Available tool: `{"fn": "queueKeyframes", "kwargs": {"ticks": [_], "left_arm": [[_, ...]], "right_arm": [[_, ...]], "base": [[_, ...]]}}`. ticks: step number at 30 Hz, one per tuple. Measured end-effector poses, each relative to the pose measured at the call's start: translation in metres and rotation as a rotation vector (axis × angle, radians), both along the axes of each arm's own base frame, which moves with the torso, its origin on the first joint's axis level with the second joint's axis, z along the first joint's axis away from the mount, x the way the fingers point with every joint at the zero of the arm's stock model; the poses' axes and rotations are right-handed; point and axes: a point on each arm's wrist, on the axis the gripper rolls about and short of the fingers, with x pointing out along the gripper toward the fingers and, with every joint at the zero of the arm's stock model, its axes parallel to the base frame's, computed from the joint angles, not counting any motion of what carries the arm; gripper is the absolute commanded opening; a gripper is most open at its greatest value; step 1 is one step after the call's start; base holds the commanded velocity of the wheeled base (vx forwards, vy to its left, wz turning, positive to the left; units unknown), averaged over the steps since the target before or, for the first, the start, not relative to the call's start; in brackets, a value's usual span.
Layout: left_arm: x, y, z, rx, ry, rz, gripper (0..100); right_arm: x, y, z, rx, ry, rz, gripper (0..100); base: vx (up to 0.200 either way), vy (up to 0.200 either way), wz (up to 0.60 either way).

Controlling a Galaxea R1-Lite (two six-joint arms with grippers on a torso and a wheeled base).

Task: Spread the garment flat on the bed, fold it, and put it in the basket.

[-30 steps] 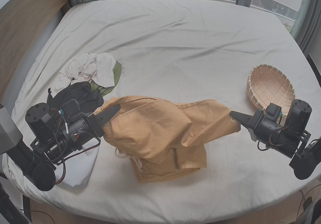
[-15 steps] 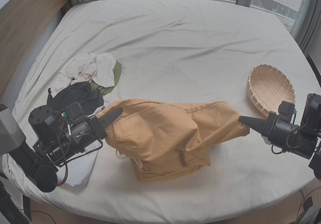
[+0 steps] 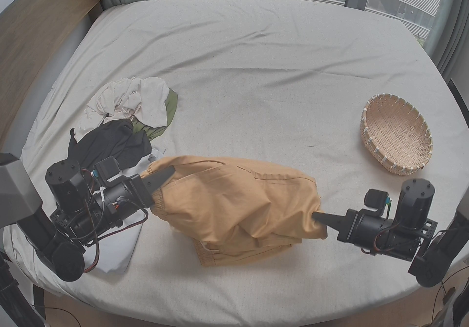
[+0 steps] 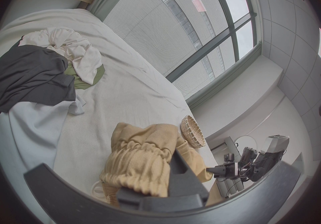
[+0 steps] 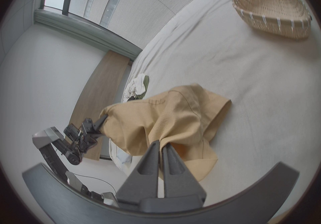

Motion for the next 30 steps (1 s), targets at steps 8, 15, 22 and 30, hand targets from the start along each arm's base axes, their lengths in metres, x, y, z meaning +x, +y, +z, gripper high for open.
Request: {"fn": "queueKeyframes", "kwargs": {"ticks": [8,15,22,30], "left_arm": [[0.003,0.008,-0.003,0.004,0.008,0.030,0],[0.006,0.015,-0.002,0.003,0.004,0.056,0],[0.008,0.020,-0.002,0.017,-0.006,0.078,0],[0.012,0.038,-0.003,0.022,-0.004,0.146,0]], "right_arm": [[0.002,-0.007,-0.018,-0.009,0.020,-0.032,100],[0.021,-0.023,-0.016,0.012,-0.016,-0.118,100],[0.031,-0.010,-0.009,0.069,-0.041,-0.098,100],[0.037,-0.005,-0.010,0.074,-0.039,-0.114,100]], "base": [[0.000,0.000,0.00],[0.000,0.000,0.00],[0.000,0.000,0.00],[0.000,0.000,0.00]]}}
